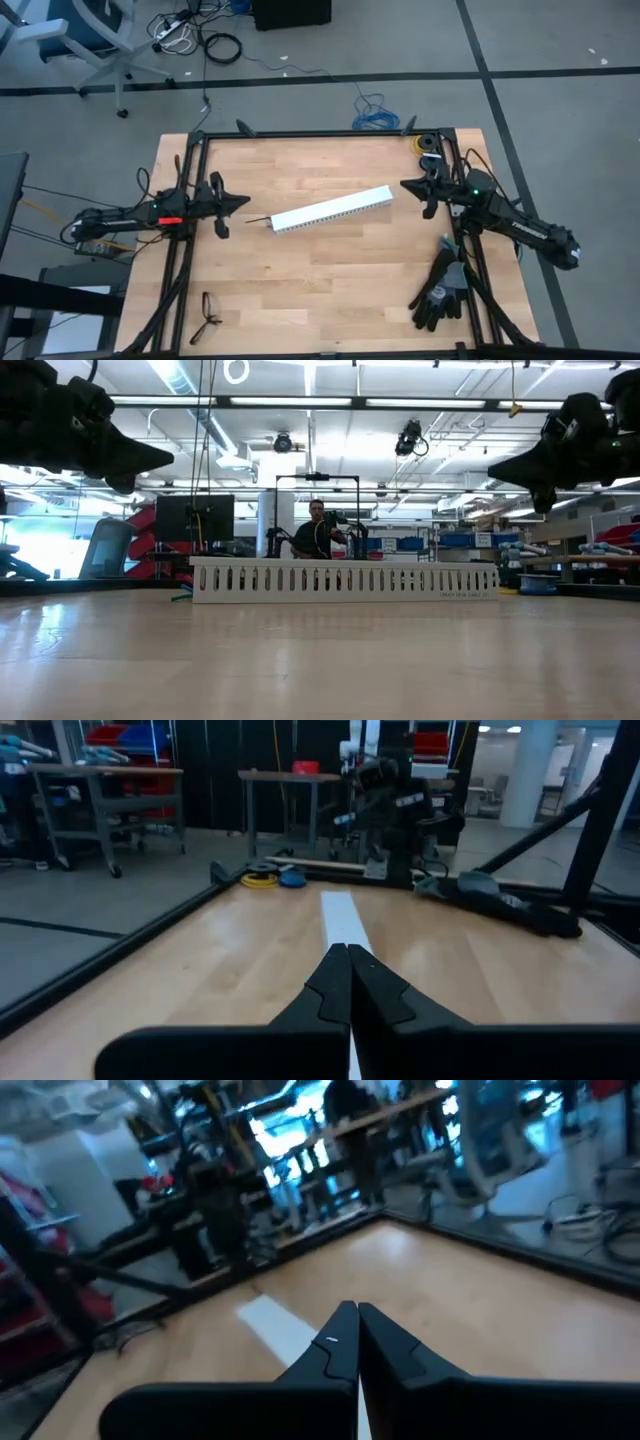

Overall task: Ziptie cables
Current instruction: Return to Home Position

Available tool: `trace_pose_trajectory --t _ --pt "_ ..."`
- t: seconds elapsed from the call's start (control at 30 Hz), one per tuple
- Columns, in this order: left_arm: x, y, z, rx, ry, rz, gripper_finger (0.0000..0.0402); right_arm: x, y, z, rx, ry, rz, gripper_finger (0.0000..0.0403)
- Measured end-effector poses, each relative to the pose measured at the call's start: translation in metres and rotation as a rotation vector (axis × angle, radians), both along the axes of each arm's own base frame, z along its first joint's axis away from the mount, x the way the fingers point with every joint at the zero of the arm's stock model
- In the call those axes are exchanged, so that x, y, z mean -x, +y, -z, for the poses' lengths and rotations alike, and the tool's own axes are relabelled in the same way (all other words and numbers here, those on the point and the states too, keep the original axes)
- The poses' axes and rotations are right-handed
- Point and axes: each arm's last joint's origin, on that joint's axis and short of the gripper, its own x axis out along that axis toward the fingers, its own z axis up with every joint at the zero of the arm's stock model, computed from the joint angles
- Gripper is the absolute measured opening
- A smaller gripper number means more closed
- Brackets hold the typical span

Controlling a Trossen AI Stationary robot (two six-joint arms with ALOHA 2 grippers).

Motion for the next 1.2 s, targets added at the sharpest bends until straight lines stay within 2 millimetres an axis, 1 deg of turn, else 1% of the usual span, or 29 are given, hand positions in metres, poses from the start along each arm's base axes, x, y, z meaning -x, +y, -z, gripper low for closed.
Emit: trace_pose_trajectory --t 0.17,0.3,0.53,0.77,1.2 --pt "0.000 0.000 0.000 0.000 0.002 0.001 0.0003 -0.001 0.000 0.002 -0.014 0.022 0.075 0.0000" --pt "0.000 0.000 0.000 -0.005 0.003 -0.011 0.0003 -0.004 0.005 0.005 -0.020 0.046 0.128 0.0000" --pt "0.000 0.001 0.000 -0.021 0.007 -0.035 0.0003 -0.006 0.014 0.003 0.037 0.048 0.089 0.0000" --pt "0.000 0.001 0.000 0.001 0.002 -0.036 0.0004 -0.006 0.011 0.003 0.050 0.054 0.119 0.0000" --pt "-0.002 0.001 0.003 0.026 0.029 -0.036 0.0004 -0.006 0.012 0.004 0.049 0.062 0.069 0.0000"
